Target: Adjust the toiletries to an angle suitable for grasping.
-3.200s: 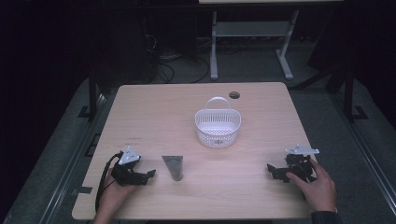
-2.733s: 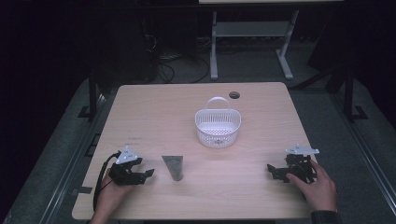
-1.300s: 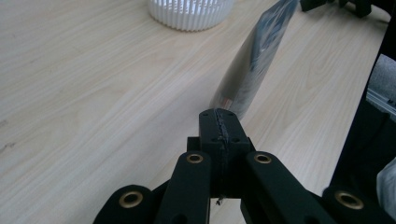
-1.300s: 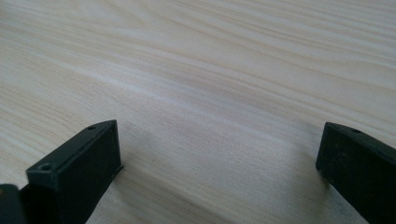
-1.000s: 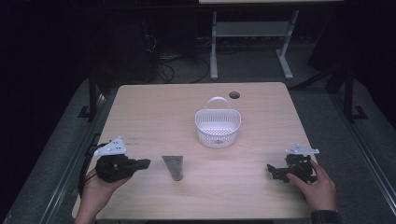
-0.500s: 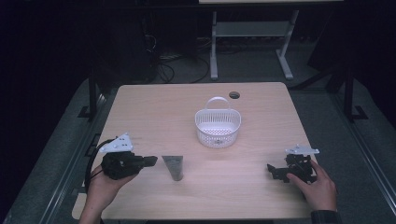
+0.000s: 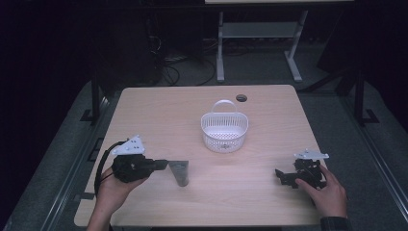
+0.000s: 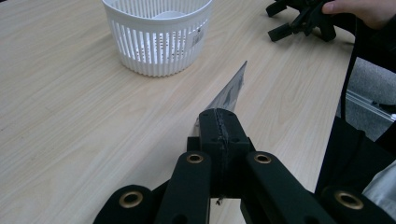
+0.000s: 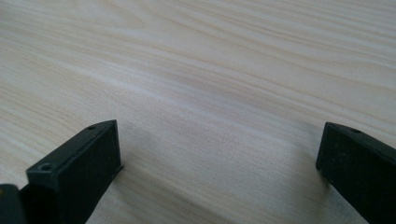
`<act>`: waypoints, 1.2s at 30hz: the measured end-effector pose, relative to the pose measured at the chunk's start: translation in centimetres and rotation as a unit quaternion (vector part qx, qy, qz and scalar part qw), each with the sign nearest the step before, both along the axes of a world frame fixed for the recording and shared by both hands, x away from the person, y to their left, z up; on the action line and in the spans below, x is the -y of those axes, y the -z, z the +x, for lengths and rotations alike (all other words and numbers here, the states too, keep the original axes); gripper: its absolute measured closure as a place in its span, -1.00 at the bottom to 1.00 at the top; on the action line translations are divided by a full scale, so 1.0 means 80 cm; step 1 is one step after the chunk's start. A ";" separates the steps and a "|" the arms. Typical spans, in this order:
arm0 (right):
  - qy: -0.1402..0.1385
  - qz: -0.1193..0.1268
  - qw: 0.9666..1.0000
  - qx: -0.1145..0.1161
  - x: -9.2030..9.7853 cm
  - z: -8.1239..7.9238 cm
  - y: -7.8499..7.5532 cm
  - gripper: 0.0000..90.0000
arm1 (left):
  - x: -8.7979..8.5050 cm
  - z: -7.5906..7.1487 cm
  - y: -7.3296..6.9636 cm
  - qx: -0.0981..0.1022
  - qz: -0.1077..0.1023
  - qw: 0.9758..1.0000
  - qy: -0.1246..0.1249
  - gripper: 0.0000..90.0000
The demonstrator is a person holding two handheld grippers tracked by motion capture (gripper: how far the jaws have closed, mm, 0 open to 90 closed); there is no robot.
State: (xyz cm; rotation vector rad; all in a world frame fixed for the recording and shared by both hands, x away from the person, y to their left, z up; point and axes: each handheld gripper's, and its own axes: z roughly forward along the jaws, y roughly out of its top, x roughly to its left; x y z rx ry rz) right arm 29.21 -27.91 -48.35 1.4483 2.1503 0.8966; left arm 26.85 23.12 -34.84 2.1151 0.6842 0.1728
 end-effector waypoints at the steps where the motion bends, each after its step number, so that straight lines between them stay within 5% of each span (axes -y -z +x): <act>1: 0.000 0.000 1.000 0.000 0.000 0.000 0.000 -1.00 | 0.000 0.001 0.000 0.000 0.001 1.000 0.001 0.99; 36: -0.001 0.000 1.000 0.000 0.000 0.000 0.000 -1.00 | 0.004 0.028 0.007 0.003 0.020 1.000 -0.013 0.99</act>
